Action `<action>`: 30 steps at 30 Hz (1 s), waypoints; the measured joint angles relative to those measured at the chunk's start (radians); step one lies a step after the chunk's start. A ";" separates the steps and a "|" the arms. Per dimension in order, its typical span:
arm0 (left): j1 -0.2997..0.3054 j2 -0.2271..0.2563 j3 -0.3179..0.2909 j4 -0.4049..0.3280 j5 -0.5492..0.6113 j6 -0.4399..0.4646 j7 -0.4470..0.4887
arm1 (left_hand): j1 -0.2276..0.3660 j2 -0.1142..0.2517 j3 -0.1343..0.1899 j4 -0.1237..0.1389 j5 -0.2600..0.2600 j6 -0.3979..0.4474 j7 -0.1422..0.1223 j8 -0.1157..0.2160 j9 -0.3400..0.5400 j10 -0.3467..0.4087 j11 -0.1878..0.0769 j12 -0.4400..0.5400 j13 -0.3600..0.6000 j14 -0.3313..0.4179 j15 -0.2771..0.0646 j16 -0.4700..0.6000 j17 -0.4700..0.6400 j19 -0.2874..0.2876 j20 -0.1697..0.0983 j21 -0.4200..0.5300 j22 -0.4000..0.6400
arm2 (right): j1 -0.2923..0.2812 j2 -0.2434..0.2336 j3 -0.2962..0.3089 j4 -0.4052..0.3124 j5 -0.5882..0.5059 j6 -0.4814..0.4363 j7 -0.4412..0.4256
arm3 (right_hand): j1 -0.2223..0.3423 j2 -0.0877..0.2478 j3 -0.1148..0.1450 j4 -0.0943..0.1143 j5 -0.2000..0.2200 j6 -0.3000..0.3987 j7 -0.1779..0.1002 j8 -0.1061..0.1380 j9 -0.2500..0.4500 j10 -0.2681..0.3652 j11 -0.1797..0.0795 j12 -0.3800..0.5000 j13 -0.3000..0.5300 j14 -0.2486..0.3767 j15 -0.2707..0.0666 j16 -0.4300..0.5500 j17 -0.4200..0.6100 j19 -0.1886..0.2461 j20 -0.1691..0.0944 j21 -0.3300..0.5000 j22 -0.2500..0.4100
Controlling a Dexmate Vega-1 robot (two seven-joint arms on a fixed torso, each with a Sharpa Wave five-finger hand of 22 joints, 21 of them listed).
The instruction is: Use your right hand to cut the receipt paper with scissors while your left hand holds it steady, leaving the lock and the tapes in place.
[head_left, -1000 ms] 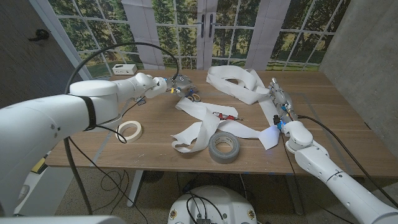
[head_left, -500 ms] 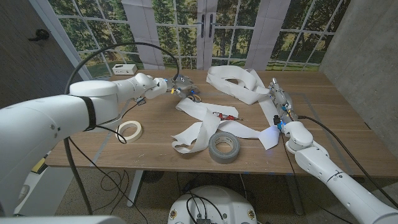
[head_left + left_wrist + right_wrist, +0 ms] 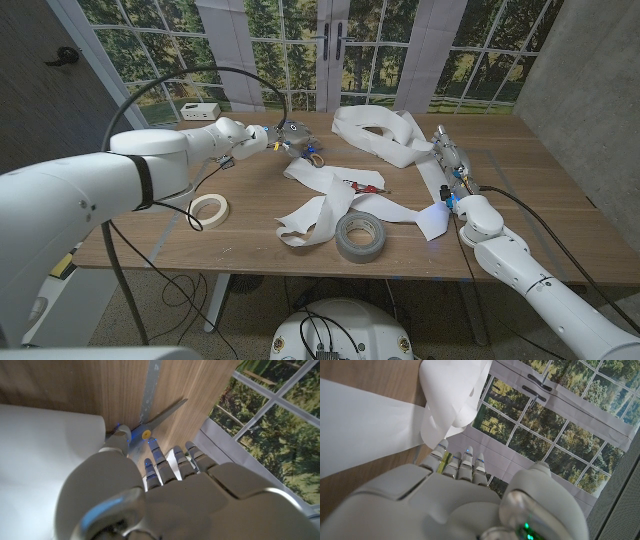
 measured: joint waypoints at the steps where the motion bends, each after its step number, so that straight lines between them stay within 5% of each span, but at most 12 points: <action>1: 0.000 0.000 0.000 0.000 -0.002 0.000 0.000 | 0.000 0.000 0.000 0.000 0.000 0.000 0.000 0.000 0.000 0.000 0.000 0.000 0.000 0.000 0.000 0.000 0.000 0.000 0.000 0.000 0.000 | -0.001 0.000 0.000 -0.001 0.000 0.000 -0.001 | 0.000 0.000 0.000 0.000 0.000 0.000 0.000 0.000 0.000 0.000 0.000 0.000 0.000 0.000 0.000 0.000 0.000 0.000 0.000 0.000 0.000; 16: 0.004 -0.008 -0.001 0.000 -0.023 0.026 -0.028 | 0.004 -0.004 -0.008 0.003 0.000 -0.022 -0.004 -0.007 0.000 -0.037 0.002 -0.015 0.000 0.000 0.000 0.000 0.000 0.000 0.000 0.000 0.000 | -0.001 -0.001 0.001 -0.004 0.000 -0.007 -0.005 | 0.000 0.000 0.000 0.000 0.000 0.000 0.000 0.000 0.000 0.000 0.000 0.000 0.000 0.000 0.000 0.000 0.000 0.000 0.000 0.000 0.000; 30: 0.006 -0.012 0.003 0.000 -0.025 0.033 -0.043 | 0.009 0.002 -0.015 0.004 0.000 0.015 0.000 0.001 0.000 0.005 -0.003 -0.010 0.000 0.013 -0.003 0.005 0.000 0.005 0.006 0.000 0.000 | 0.000 0.001 0.001 -0.004 -0.001 -0.009 -0.008 | 0.000 0.000 0.004 -0.004 0.000 0.000 0.000 0.000 0.000 0.000 0.000 0.000 0.000 0.000 0.000 0.000 0.000 0.000 0.000 0.000 0.000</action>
